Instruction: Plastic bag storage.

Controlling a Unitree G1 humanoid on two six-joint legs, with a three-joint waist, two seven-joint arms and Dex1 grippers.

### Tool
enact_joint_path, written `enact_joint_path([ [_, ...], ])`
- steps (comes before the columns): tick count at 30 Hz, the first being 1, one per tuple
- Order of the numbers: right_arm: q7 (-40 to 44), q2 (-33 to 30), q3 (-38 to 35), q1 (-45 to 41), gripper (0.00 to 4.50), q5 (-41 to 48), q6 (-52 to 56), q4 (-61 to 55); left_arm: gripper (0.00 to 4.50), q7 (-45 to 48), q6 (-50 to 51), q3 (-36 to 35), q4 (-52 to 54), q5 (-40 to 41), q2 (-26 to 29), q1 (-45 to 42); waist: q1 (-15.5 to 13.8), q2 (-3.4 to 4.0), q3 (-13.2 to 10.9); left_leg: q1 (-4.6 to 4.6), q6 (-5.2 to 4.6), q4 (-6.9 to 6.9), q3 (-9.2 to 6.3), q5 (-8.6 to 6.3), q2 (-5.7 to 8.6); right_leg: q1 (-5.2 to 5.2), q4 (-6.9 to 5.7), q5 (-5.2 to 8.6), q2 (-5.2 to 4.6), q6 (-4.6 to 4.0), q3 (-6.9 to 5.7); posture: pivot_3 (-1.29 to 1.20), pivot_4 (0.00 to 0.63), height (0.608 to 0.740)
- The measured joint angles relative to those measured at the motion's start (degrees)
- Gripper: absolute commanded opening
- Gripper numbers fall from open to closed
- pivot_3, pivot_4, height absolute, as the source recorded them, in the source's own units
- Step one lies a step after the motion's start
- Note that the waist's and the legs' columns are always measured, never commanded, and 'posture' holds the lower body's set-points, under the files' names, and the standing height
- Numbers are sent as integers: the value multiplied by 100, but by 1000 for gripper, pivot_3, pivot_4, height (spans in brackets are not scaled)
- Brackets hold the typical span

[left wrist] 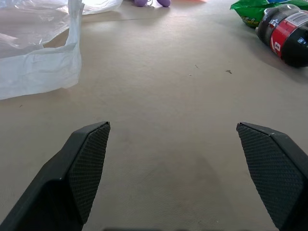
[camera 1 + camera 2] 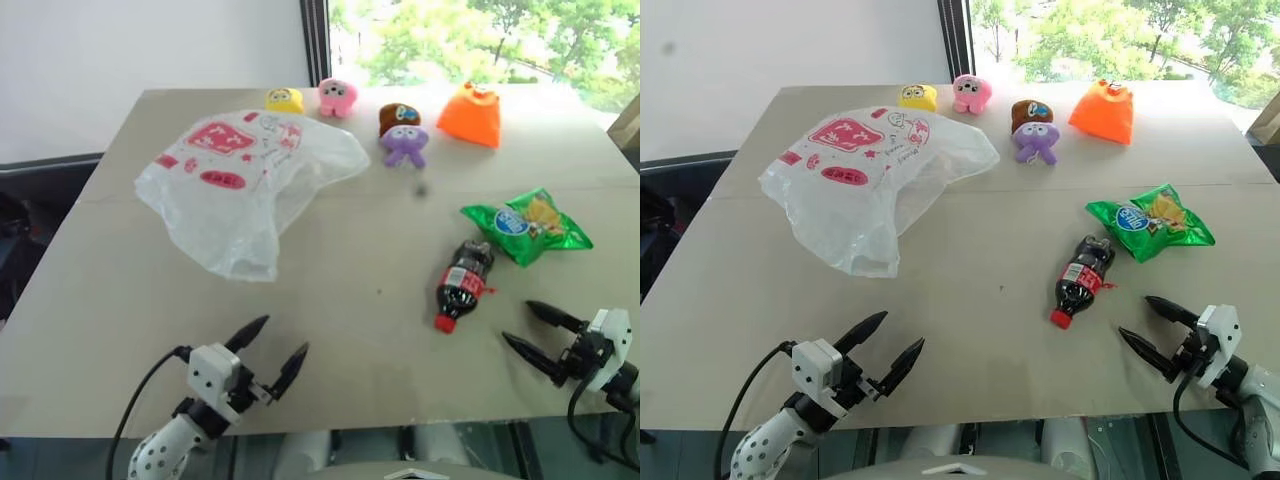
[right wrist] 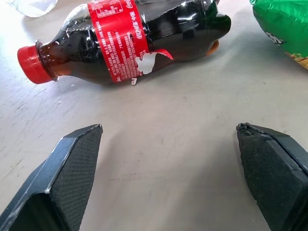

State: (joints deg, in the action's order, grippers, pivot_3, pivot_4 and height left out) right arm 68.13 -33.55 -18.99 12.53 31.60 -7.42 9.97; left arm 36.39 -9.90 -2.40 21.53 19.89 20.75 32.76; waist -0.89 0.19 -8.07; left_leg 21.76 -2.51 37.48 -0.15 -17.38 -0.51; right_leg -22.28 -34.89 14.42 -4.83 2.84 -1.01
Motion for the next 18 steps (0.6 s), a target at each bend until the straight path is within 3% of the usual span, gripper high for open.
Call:
enact_joint_path([
  [7, 101, -113, -75, -481, 4500, -55, -236, 499, 4475, -33, 2, -3, 6, -2, 11, 61, 12, 4, -3, -3, 0, 24, 6, 0, -2, 1, -18, -5, 13, 9, 8, 0, 150, 740],
  [18, 150, -198, -125, -534, 4500, -109, -287, 603, 4475, -169, -120, 38, -105, -215, -127, 77, 8, 1, -5, -5, -10, 87, 8, -6, -1, 1, -89, 7, 14, 11, 20, 0, 150, 740],
])
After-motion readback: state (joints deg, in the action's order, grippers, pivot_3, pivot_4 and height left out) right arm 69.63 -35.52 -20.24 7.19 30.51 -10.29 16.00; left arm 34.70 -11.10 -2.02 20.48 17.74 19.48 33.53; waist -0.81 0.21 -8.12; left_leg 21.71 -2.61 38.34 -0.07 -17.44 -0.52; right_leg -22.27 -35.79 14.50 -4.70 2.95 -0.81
